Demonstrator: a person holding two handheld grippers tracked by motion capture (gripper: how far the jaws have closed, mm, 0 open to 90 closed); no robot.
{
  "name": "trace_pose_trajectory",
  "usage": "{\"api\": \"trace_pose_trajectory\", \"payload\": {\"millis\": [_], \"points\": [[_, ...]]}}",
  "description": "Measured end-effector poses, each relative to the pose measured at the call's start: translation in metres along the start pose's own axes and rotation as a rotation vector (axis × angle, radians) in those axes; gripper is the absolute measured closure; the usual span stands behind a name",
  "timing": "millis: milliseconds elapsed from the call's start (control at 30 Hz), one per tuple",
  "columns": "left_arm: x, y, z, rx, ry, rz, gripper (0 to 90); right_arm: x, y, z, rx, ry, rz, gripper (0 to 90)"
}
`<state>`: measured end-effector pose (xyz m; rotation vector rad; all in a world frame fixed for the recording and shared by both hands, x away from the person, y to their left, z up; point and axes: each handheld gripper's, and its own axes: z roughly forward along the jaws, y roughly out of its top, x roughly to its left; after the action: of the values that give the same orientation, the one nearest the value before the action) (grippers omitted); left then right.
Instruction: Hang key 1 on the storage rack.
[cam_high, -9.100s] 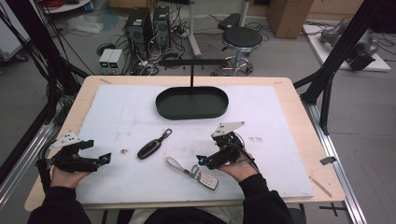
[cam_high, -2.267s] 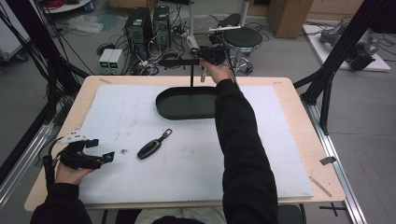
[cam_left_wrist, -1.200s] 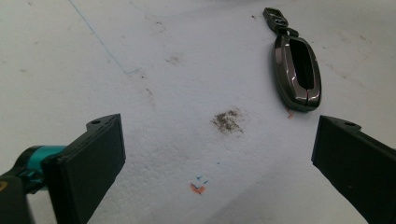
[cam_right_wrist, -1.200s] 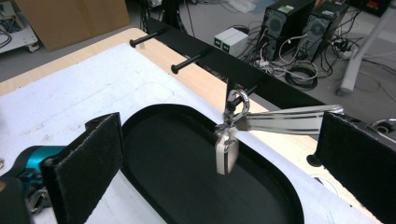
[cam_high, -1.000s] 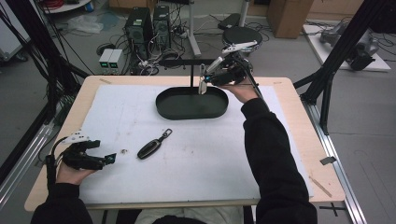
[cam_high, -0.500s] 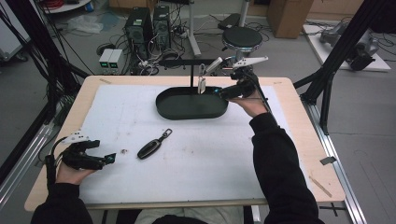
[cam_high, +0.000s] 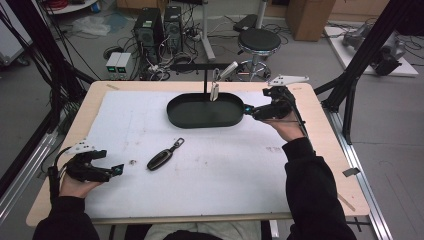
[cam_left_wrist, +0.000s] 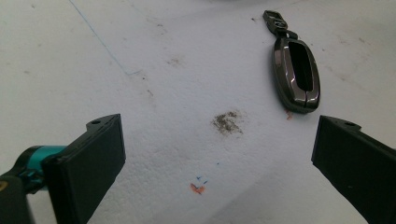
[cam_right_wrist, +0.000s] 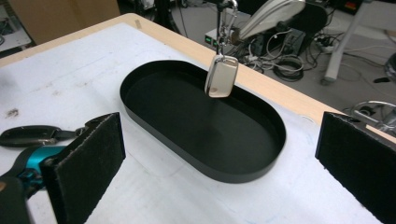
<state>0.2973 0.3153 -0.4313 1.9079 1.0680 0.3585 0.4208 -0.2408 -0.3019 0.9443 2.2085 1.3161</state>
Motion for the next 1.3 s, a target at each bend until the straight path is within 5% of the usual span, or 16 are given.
{"api": "trace_pose_trajectory", "payload": {"millis": [633,1300], "points": [[0.000,0.000,0.001,0.004,-0.002,-0.003,3.3,0.005,-0.049,-0.013,-0.023,0.025,0.062,0.7],[-0.001,0.000,-0.001,-0.001,-0.006,-0.010,3.3,0.019,-0.090,-0.021,0.012,0.004,0.028,0.7]]}}
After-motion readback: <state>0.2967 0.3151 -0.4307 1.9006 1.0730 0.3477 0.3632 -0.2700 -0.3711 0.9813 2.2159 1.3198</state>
